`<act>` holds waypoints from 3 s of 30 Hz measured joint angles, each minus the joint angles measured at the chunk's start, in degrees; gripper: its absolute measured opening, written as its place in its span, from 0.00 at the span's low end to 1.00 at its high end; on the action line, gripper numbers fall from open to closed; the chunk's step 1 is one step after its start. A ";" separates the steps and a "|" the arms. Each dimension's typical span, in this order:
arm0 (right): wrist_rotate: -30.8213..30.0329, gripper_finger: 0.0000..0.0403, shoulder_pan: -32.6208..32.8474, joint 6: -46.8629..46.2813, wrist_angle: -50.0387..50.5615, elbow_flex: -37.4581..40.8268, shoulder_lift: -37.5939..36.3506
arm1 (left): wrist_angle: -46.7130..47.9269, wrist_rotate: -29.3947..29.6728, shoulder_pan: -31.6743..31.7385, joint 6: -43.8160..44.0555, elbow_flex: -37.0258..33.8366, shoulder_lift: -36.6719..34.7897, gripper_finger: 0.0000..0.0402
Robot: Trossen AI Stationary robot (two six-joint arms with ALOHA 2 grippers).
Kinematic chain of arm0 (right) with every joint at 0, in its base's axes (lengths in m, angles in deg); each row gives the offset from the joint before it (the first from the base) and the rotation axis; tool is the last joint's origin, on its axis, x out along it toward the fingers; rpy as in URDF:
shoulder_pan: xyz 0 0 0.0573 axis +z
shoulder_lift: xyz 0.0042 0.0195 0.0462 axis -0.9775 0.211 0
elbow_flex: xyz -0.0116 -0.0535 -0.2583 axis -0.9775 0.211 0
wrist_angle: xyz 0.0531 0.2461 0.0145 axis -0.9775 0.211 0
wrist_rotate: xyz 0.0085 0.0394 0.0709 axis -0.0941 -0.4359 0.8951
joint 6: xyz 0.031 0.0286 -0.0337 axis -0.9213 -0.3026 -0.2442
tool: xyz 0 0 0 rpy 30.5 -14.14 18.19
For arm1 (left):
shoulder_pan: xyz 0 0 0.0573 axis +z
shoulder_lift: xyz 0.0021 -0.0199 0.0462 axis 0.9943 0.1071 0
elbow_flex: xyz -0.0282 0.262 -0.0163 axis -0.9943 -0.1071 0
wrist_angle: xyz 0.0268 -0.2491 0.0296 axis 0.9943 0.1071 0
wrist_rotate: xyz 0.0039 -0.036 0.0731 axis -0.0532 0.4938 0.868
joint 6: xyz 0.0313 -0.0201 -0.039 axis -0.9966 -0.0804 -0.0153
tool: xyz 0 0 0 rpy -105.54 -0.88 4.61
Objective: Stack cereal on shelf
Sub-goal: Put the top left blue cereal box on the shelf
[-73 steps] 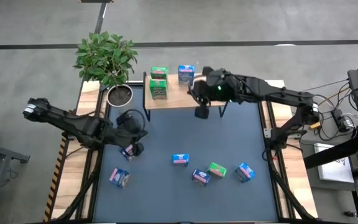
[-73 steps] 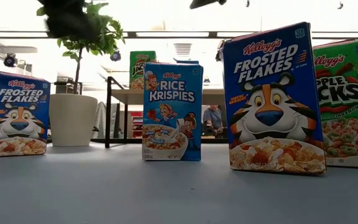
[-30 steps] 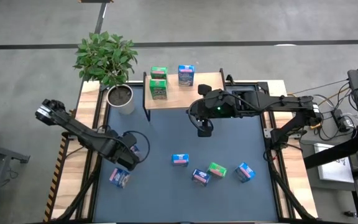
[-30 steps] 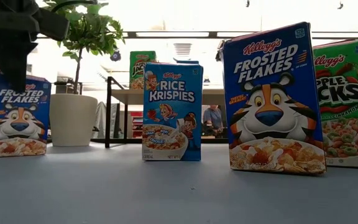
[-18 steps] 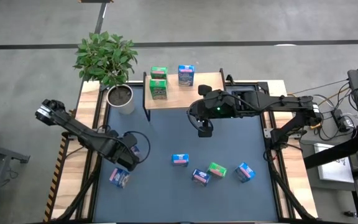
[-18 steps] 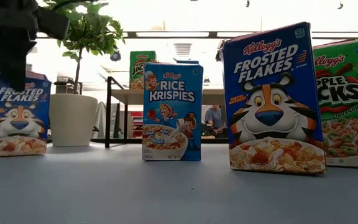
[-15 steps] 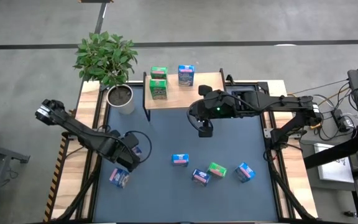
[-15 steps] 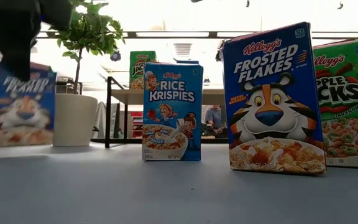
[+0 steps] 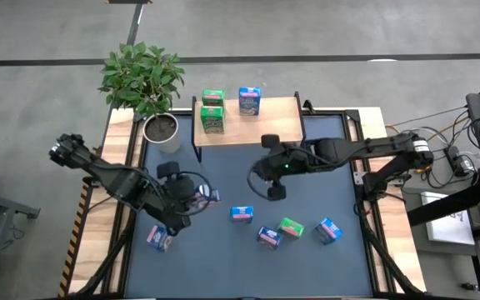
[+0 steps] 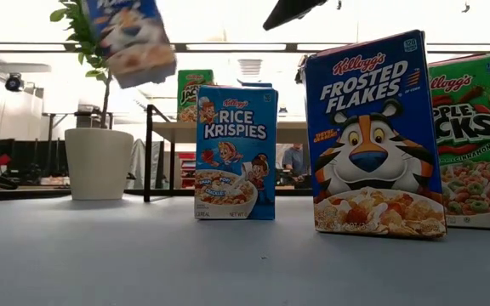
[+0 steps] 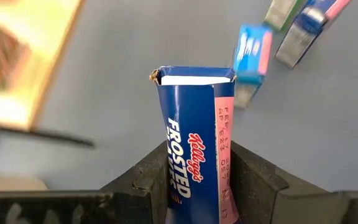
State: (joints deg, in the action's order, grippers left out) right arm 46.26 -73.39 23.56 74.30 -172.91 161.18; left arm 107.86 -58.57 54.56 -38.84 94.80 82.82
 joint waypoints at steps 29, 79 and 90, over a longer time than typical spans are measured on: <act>9.06 0.69 0.92 -3.74 -17.54 0.37 2.29 | -16.45 8.03 7.12 -22.58 4.26 7.25 0.31; 9.69 0.35 -32.29 -3.05 -44.18 36.23 -20.34 | -29.19 12.40 1.33 -30.60 -6.27 -2.04 0.52; 12.62 0.35 -38.12 -9.41 -66.39 49.57 -19.47 | -36.61 12.40 1.31 -34.73 -11.15 -2.95 0.52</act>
State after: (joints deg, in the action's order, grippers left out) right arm 58.88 -111.51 14.15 7.91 -123.34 141.71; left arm 71.25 -46.17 55.87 -73.57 83.65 79.87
